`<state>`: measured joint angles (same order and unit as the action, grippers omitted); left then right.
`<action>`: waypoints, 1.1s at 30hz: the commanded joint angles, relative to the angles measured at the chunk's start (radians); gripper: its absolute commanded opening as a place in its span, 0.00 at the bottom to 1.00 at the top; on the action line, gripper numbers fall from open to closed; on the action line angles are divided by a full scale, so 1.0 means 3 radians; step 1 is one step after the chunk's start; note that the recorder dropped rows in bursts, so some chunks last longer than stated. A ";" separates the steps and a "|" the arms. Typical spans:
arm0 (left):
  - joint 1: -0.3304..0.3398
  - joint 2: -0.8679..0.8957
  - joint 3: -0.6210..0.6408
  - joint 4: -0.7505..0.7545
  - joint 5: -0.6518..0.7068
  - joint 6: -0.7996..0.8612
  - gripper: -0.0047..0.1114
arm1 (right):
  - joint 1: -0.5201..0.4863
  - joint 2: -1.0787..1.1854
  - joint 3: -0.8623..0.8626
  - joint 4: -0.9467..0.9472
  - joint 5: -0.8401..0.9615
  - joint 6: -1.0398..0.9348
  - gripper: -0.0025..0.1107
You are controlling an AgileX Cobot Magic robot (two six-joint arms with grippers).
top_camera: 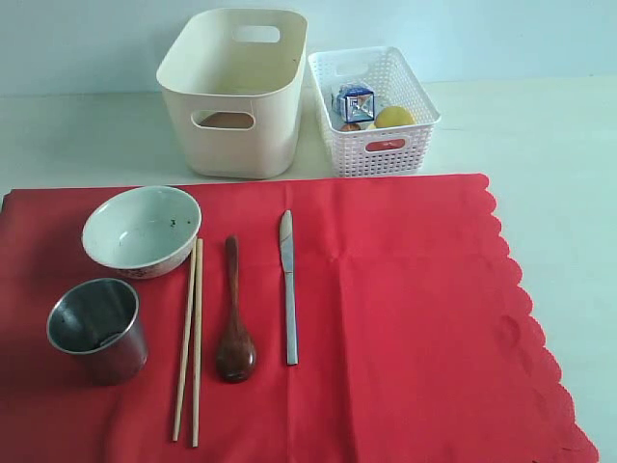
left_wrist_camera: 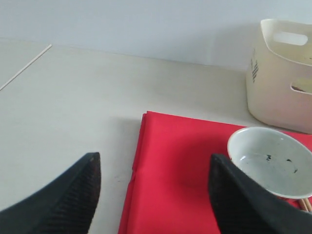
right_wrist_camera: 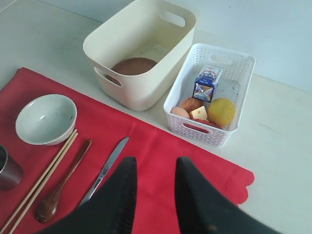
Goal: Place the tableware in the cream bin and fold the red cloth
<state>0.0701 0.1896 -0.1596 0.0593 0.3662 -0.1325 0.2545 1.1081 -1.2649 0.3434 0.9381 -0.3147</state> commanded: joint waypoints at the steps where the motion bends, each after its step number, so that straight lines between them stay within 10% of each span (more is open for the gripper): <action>1: -0.0162 0.0274 -0.0247 0.0027 -0.0004 0.0010 0.57 | 0.0003 -0.0055 0.0014 -0.0024 0.0002 0.0015 0.26; 10: -0.0575 0.0808 -0.0644 0.0027 -0.0004 0.0010 0.57 | 0.0003 -0.0274 0.0400 -0.0024 -0.0134 0.0015 0.26; 33: -0.0596 0.1813 -0.1949 0.0027 -0.0017 0.0004 0.57 | 0.0003 -0.1767 0.1953 -0.0317 -0.1002 0.0015 0.26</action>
<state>-0.1026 0.7315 -0.7346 0.0632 0.3662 -0.1308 0.2545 0.6243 -0.7155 0.2588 0.6812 -0.3114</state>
